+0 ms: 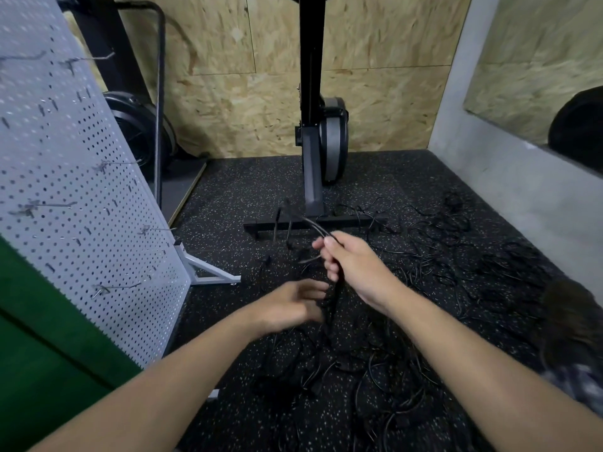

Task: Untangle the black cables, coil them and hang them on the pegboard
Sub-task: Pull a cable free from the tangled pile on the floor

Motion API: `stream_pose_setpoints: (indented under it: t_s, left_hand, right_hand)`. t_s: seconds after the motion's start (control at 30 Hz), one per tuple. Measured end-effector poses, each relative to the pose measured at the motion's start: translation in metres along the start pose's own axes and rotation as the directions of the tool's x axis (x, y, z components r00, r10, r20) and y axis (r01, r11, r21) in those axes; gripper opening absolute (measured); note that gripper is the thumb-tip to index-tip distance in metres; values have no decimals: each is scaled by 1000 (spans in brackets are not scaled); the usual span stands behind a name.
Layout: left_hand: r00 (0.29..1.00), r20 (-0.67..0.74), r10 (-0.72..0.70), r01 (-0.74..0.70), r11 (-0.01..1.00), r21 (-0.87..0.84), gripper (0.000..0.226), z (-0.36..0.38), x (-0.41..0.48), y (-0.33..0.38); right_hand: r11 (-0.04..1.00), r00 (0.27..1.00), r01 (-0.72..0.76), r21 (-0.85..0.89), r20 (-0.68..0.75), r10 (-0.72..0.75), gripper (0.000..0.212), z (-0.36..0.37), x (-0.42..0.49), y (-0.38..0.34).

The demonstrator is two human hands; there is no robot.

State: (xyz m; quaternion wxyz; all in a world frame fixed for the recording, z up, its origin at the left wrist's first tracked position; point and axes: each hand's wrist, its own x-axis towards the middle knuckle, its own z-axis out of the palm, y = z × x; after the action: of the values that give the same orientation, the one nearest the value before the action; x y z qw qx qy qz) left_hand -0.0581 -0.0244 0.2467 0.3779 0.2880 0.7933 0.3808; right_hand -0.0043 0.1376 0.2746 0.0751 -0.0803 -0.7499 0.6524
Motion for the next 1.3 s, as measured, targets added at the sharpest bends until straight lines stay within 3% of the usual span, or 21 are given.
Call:
stream_pose_setpoints:
  t_s: [0.1,0.2,0.27,0.33,0.43,0.5,0.6,0.7,0.8,0.9,0.97,1.07,1.17,1.3]
  left_hand:
    - [997,26,67,-66,998,-7,64,12,5,-1]
    - [962,-177,206,-193,977,86,19,13,14,-3]
    - [927,-283,247,-220,968,124,15,11,17,0]
    - [905,-349,242,-253,967,16,20,8,15,6]
    - [861,-457,225,-306,945,-112,23,-4,14,13]
    - [862,-475,179,-340,898,-280,22,-9,14,17]
    - [883,-450,133,-370,788,-493,22,-11,13,24]
    - [889,-444,111,-381,717,-584,22,-11,11,31]
    - [887,-458,58,-386,639,-666,22,-16,12,36]
    - [905,-425,-18,-321,628,-709,32,-23,13,34]
    - [941,-331,-64,-203,677,-708,46,-25,11,24]
    - [971,-219,-101,-58,784,-619,30,-20,10,6]
    - [982,-106,-155,87,878,-472,50,-8,7,-5]
    - [998,40,-57,65,966,-250,59,7,4,-2]
  right_hand:
    - [993,999,-9,117,39,4,27,5,10,-32]
    - [991,1000,15,129,13,-17,28,7,19,-56]
    - [999,1000,3,45,12,-3,33,0,26,-62]
    - [999,999,-34,-25,-18,34,41,-10,24,-55]
    - [999,987,-1,-37,-161,-4,20,-17,1,-16]
    - [989,999,-29,-148,-46,22,36,-14,-22,18]
    - [970,979,-68,-232,174,110,67,-2,-41,57]
    - [989,979,-98,-111,169,116,49,10,-42,76]
    - [970,991,-53,-237,108,81,10,17,-38,79]
    - [939,996,-49,-340,50,70,27,17,-32,73]
    - [956,1000,-17,-291,9,21,31,14,-26,63]
    - [993,999,-3,-122,-52,-3,32,7,-8,42]
    - [997,999,-33,66,-30,35,29,6,9,21]
    - [988,1000,-18,150,11,17,27,5,19,0]
